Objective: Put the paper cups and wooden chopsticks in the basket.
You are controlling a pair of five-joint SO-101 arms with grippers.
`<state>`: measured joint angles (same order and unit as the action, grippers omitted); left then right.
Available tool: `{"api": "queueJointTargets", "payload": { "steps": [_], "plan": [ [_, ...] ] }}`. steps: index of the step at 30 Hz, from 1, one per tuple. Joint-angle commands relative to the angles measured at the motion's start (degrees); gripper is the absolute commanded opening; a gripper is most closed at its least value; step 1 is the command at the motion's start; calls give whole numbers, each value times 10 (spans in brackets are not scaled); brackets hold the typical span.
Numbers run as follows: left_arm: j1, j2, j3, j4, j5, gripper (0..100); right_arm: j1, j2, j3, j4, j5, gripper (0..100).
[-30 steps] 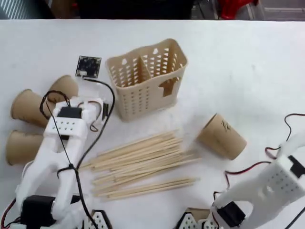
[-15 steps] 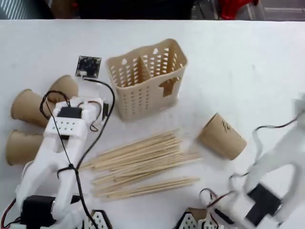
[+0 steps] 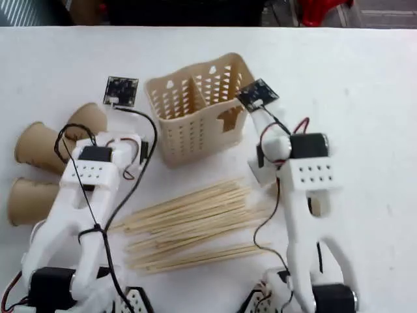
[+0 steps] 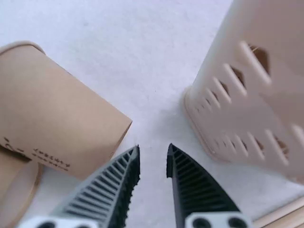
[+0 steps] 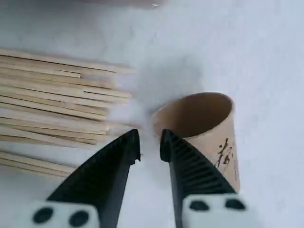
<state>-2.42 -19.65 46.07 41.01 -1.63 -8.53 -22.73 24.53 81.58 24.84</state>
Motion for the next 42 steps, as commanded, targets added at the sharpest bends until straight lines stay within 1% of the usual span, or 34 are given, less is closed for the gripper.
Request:
{"api": "queueJointTargets", "payload": {
  "steps": [1, 3, 6, 8, 10, 15, 21, 29, 35, 39, 42],
  "plan": [
    [-1, -18, -5, -12, -5, 110, -5, 44, -3, -13, -10, 183],
    [-1, -18, -6, -12, -5, 110, -5, 72, -7, -23, -10, 207],
    [-1, -18, -6, -13, -5, 110, -4, 100, -28, -26, -13, 199],
    [-1, -18, -6, -13, -5, 110, 0, 107, -38, -25, -40, 197],
    [-1, -18, -6, -13, -5, 110, 14, 108, -42, -29, -52, 197],
    [-1, -18, -6, -13, -5, 110, 68, 108, -53, -29, -48, 187],
    [-1, -19, -6, -13, -5, 110, 138, 109, -51, -22, 17, 161],
    [-1, -19, -6, -13, -5, 110, 278, 107, -78, 25, 117, 162],
    [-1, -19, -6, -13, -5, 110, 365, 105, -80, 58, 192, 159],
    [-1, -19, -6, -13, -6, 110, 429, 66, -80, 63, 236, 160],
    [-1, -19, -6, -13, -6, 110, 458, 16, -71, 89, 275, 162]
  ]
}}
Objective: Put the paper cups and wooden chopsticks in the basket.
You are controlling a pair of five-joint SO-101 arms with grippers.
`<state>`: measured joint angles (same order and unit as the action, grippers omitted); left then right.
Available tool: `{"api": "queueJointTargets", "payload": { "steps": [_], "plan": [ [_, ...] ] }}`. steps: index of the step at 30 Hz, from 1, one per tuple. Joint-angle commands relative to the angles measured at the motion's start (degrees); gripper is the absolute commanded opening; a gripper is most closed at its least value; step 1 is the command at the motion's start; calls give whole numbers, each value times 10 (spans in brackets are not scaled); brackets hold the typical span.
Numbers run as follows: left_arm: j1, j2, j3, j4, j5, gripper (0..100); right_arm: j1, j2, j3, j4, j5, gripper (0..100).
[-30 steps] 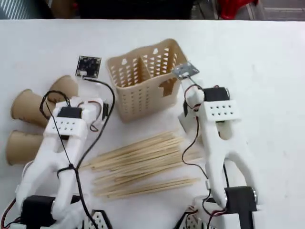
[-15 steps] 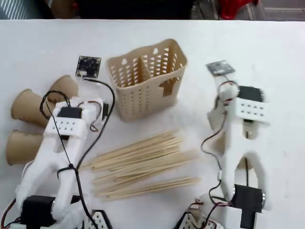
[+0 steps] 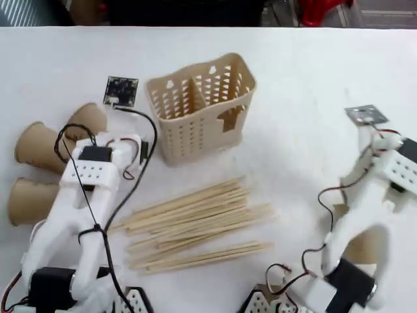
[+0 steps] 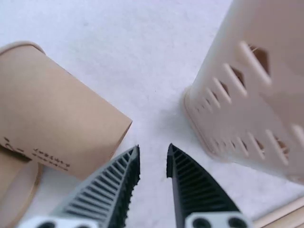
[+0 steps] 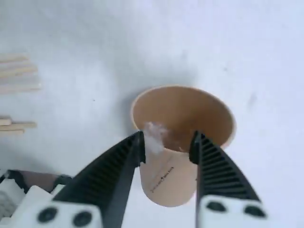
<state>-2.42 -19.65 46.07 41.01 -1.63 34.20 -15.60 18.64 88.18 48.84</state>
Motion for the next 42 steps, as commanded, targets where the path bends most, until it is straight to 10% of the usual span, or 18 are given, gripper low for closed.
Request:
{"api": "queueJointTargets", "payload": {
  "steps": [1, 12, 21, 26, 42],
  "plan": [
    [-2, -19, -6, -13, -6, 110, 38, -71, -5, 38, 52, 162],
    [-5, -19, -6, -13, -6, 110, 91, -197, 111, 58, 158, 162],
    [-6, -19, -6, -13, -6, 110, 30, -164, 104, 16, -177, 169],
    [-4, -19, -6, -13, -6, 110, -58, -84, 70, 15, -315, 351],
    [-2, -19, -5, -13, -6, 110, -65, 119, -104, 45, -512, 275]
  ]
}}
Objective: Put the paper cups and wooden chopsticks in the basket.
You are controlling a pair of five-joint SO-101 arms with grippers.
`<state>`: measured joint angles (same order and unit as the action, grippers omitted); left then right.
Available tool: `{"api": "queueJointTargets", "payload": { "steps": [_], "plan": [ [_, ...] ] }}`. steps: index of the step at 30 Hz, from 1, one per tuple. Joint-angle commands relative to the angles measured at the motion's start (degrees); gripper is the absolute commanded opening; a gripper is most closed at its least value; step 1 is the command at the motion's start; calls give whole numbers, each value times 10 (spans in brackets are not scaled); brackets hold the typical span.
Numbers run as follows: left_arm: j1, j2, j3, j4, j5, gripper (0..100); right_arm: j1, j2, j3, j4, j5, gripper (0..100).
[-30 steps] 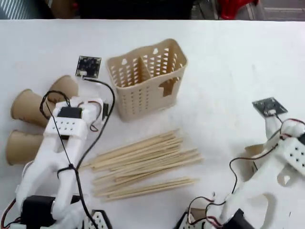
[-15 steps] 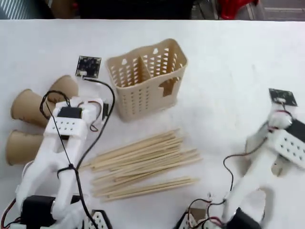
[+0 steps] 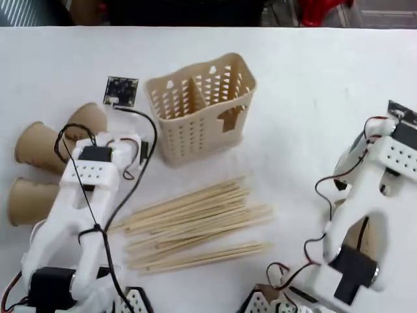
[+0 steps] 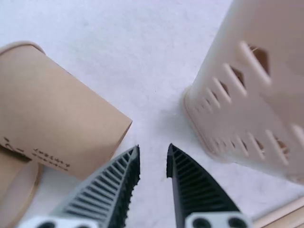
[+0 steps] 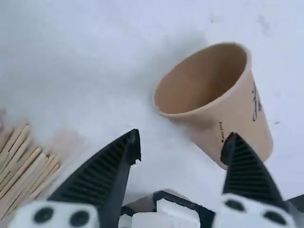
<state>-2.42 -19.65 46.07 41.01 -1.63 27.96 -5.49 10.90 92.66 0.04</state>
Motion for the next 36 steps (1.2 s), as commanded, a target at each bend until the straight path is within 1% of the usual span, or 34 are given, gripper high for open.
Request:
{"api": "queueJointTargets", "payload": {
  "steps": [1, 4, 7, 17, 20, 22, 28, 30, 32, 33, 34, 36],
  "plan": [
    [-2, -19, -5, -12, -6, 110, 1, 29, -33, 0, -33, 275],
    [-2, -19, -5, -11, -6, 110, 23, 58, -64, 4, -59, 273],
    [-2, -19, -5, -12, -6, 110, 53, 80, -85, 3, -62, 273],
    [-1, -19, -5, -12, -6, 110, 104, 140, -103, 5, -13, 272],
    [-1, -19, -5, -11, -6, 110, 122, 147, -103, 0, -9, 264],
    [-1, -19, -5, -11, -6, 110, 132, 145, -103, -7, -8, 235],
    [-1, -19, -5, -12, -6, 110, 160, 143, -103, -23, 46, 138],
    [-1, -19, -5, -12, -6, 110, 161, 142, -103, -23, 79, 98],
    [-1, -19, -5, -12, -6, 110, 158, 137, -113, -23, 119, 23],
    [-1, -19, -5, -11, -6, 110, 158, 132, -118, -22, 133, 8],
    [-1, -19, -5, -11, -6, 110, 159, 127, -127, -18, 138, 23],
    [-1, -19, -5, -11, -6, 110, 160, 106, -145, -10, 132, 15]
  ]
}}
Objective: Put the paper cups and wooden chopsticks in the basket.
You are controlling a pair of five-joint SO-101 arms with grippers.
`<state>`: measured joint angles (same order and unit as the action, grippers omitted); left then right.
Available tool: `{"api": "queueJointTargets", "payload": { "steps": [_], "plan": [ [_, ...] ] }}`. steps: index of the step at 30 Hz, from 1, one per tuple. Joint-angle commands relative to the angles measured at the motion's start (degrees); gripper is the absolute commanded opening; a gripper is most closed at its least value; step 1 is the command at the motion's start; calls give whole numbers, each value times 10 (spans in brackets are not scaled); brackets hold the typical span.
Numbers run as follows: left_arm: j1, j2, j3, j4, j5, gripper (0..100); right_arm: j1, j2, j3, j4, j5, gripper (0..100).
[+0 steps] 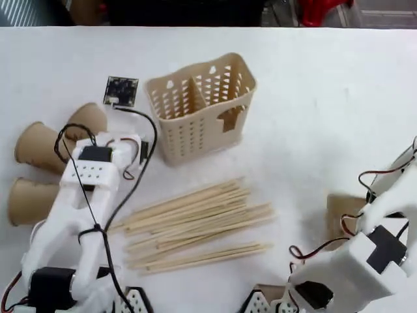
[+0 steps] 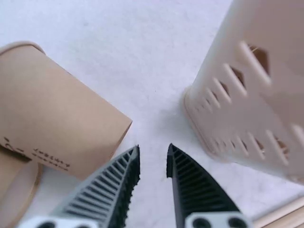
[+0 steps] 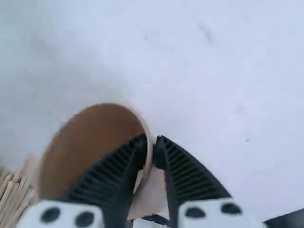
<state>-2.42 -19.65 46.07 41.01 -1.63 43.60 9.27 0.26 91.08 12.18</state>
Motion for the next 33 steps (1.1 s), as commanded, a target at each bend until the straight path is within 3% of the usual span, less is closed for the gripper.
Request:
{"api": "queueJointTargets", "payload": {
  "steps": [1, 10, 14, 18, 21, 25, 33],
  "plan": [
    [-1, -19, -5, -12, -6, 110, 1, -55, -51, 13, 9, 18],
    [-1, -19, -5, -12, -6, 110, -112, -262, -193, 71, -119, 19],
    [-2, -19, -5, -12, -6, 110, -267, -327, -220, 43, -200, 19],
    [-2, -19, -4, -12, -6, 110, -438, -335, -215, -87, -236, 19],
    [-2, -19, -4, -12, -6, 110, -513, -322, -212, -175, -241, 19],
    [-2, -19, -4, -12, -6, 110, -558, -285, -211, -220, -239, 19],
    [-1, -19, -5, -12, -6, 110, -562, -180, -212, -248, -241, 19]
  ]
}}
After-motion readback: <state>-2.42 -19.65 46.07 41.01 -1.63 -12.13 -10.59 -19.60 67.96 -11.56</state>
